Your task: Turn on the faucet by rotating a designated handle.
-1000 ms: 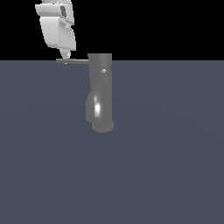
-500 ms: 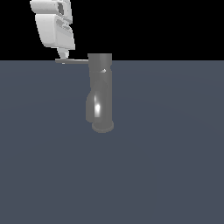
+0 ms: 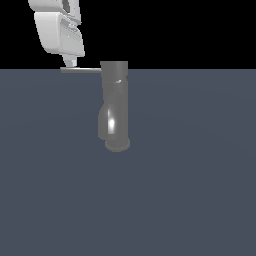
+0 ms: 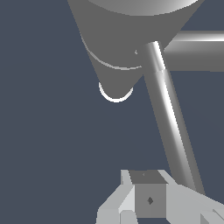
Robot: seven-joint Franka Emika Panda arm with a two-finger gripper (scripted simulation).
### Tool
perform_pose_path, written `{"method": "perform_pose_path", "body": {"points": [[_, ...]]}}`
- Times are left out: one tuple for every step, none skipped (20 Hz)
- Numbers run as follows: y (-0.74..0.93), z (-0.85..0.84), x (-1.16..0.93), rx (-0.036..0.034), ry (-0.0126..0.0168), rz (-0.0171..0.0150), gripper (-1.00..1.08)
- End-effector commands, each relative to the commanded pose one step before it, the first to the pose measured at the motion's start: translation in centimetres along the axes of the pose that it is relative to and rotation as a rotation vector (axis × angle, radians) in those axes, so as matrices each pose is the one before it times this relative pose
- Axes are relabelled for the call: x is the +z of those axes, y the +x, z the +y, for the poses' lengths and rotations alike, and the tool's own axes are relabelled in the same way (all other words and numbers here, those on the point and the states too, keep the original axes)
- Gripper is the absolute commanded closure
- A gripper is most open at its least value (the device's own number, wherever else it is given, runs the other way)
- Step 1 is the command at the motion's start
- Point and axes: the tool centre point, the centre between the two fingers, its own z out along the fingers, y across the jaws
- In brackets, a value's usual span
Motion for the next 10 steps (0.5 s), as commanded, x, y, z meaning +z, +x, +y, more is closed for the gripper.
{"method": "perform_pose_path", "body": {"points": [[0.098,0.801,0.021,0.00028,-0.00425,0.00144,1.08],[0.016,0.242,0.001,0.0,0.0,0.0,1.08],[0.016,0.242,0.001,0.0,0.0,0.0,1.08],[0.057,0.239,-0.016,0.00061,0.00024,-0.00023,1.08],[0.016,0.242,0.001,0.0,0.0,0.0,1.08],[0.016,0.242,0.001,0.0,0.0,0.0,1.08],[0.016,0.242,0.001,0.0,0.0,0.0,1.08],[0.016,0.242,0.0,0.0,0.0,0.0,1.08],[0.016,0.242,0.0,0.0,0.0,0.0,1.08],[0.016,0.242,0.0,0.0,0.0,0.0,1.08]]}}
